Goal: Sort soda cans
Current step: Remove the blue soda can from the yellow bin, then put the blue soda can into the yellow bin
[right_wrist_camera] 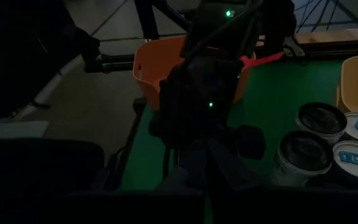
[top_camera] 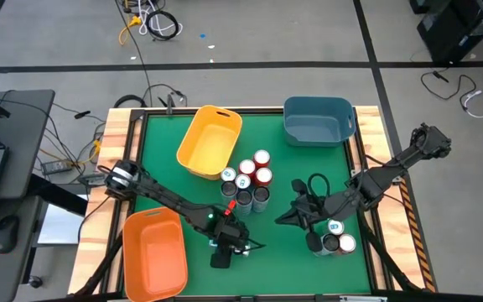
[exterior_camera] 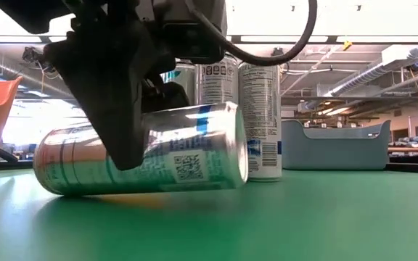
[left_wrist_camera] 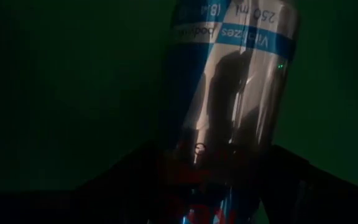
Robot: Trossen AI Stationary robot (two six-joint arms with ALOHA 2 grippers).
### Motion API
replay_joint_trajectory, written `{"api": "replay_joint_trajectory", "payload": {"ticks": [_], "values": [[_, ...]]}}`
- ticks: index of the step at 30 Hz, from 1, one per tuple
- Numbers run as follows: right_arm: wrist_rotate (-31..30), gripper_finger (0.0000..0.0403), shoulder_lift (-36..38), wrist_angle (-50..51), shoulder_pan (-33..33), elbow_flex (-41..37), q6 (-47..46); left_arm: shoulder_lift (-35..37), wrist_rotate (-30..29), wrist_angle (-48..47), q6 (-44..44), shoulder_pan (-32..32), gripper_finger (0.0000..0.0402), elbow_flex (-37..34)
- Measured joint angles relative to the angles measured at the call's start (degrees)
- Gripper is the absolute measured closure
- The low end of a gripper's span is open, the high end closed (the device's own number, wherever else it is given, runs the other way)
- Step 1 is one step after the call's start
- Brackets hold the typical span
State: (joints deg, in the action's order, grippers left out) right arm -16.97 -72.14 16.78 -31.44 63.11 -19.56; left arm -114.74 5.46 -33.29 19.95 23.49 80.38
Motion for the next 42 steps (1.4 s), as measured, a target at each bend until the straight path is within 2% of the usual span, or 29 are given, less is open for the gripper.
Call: {"api": "replay_joint_trajectory", "payload": {"ticks": [2,6,9,16,22,26,31,37,40,42], "values": [[0.0,0.0402,0.0,0.02,-0.02,0.0,-0.02,-0.02,0.01,1.12,0.04,0.0,0.0159,-0.02],[0.01,0.0402,0.0,0.02,-0.02,0.0,-0.01,-0.24,-0.26,2.84,0.51,0.04,0.0095,-0.11],[0.02,0.0402,0.0,0.04,0.0,0.0,-0.02,-0.22,-1.14,4.31,0.56,0.09,0.0067,-0.09],[0.02,0.0398,0.0,-0.04,0.0,0.0,0.0,-0.22,-2.3,4.4,0.14,0.04,0.0057,0.35],[-1.49,0.0366,0.02,-0.78,0.26,1.94,0.76,-0.22,-1.71,-2.64,-3.08,0.18,0.0066,7.21],[-1.66,0.0341,0.02,-0.87,0.5,4.84,2.65,1.77,-5.75,-4.25,-5.24,1.54,0.0093,9.29],[-1.7,0.0319,0.04,-0.68,0.48,7.22,4.74,5.94,-16.94,-4.59,-7.72,4.61,0.0153,9.29],[-1.76,0.0308,-1.43,-2.32,0.49,7.65,5.62,9.89,-25.79,-4.06,-8.02,8.91,0.0262,8.92],[-0.89,0.0308,-5.29,-2.74,0.57,9.07,6.04,12.57,-28.22,-0.14,-7.37,10.96,0.0326,4.72],[-0.52,0.0308,-8.79,-1.94,0.55,11.42,6.19,15.2,-28.51,6.66,-5.86,12.13,0.0367,-0.14]]}}
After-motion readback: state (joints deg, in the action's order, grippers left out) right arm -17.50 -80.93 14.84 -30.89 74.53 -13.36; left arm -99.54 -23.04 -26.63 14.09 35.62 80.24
